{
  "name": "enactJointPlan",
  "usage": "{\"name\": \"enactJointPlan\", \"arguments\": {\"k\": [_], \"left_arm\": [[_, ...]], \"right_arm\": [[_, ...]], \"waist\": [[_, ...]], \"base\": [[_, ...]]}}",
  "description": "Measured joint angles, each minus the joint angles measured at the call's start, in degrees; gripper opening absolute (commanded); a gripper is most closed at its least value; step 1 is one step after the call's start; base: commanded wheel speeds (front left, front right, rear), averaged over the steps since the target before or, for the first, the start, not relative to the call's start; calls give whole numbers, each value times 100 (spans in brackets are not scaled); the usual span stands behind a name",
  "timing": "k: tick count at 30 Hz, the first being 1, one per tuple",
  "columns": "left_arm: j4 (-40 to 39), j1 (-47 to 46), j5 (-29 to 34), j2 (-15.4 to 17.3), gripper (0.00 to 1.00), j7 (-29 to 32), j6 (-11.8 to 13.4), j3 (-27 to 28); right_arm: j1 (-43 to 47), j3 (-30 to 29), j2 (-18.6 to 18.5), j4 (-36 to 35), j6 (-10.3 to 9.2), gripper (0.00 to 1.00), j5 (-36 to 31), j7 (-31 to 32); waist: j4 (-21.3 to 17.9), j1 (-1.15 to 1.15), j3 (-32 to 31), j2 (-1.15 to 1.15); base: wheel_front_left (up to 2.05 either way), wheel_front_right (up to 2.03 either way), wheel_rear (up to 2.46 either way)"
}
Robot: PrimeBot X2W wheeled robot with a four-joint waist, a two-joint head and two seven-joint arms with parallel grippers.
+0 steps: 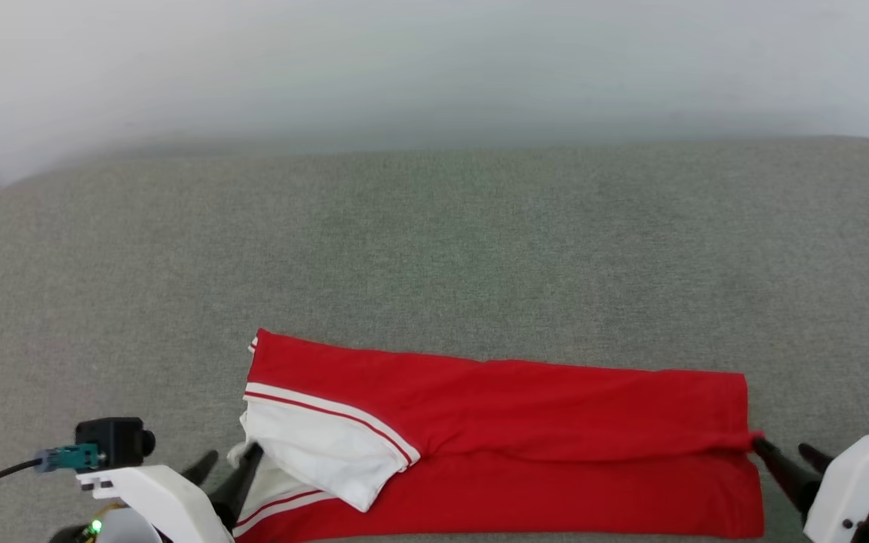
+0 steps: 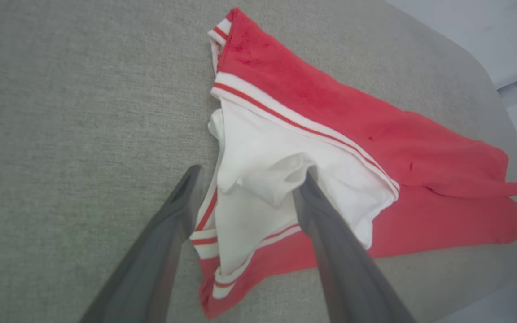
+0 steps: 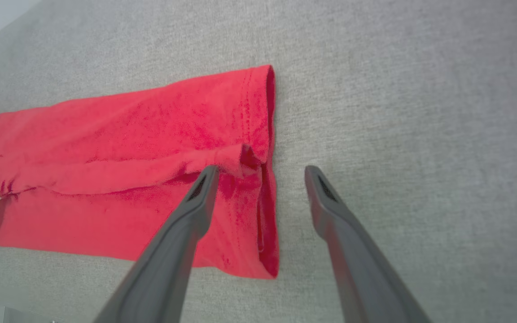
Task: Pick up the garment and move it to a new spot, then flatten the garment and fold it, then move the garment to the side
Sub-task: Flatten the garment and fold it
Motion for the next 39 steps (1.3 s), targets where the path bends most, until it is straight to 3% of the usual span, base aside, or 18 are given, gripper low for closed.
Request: {"name": "enactJointPlan", "arguments": {"k": [7, 13, 19, 23, 37, 38, 39], "left_arm": [[-624, -14, 680, 111, 100, -869, 392, 256], [-927, -267, 1415, -44, 100, -1653, 731, 330], [-951, -477, 2035, -370, 100, -2198, 943, 180], [-929, -611, 2384, -502, 100, -2358, 988, 160], [-964, -744, 2867, -767, 100, -2455, 953, 435], [-964, -733, 2871, -784, 100, -2455, 951, 448], [-966, -716, 2883, -792, 100, -2455, 943, 463]], "right_arm": [[102, -386, -12, -1062, 0, 100, -200, 401], [-335, -445, -223, -1179, 0, 100, -326, 1009], [-540, -402, -316, -870, 0, 100, -442, 1553], [-540, -471, -183, -582, 0, 100, -465, 1699], [-686, -472, 185, 606, 0, 100, -547, 1738], [-696, -472, 185, 655, 0, 75, -515, 1729], [-722, -468, 185, 714, -1, 27, -475, 1722]], "waist": [[-106, 0, -254, 0], [-137, 0, -302, 0], [19, 1, -182, 0], [183, 1, -20, 0], [628, 2, 468, 0], [627, 1, 459, 0], [623, 1, 448, 0]], "base": [[0, 0, 0], [0, 0, 0], [0, 0, 0], [0, 0, 0], [0, 0, 0], [0, 0, 0], [0, 0, 0]]}}
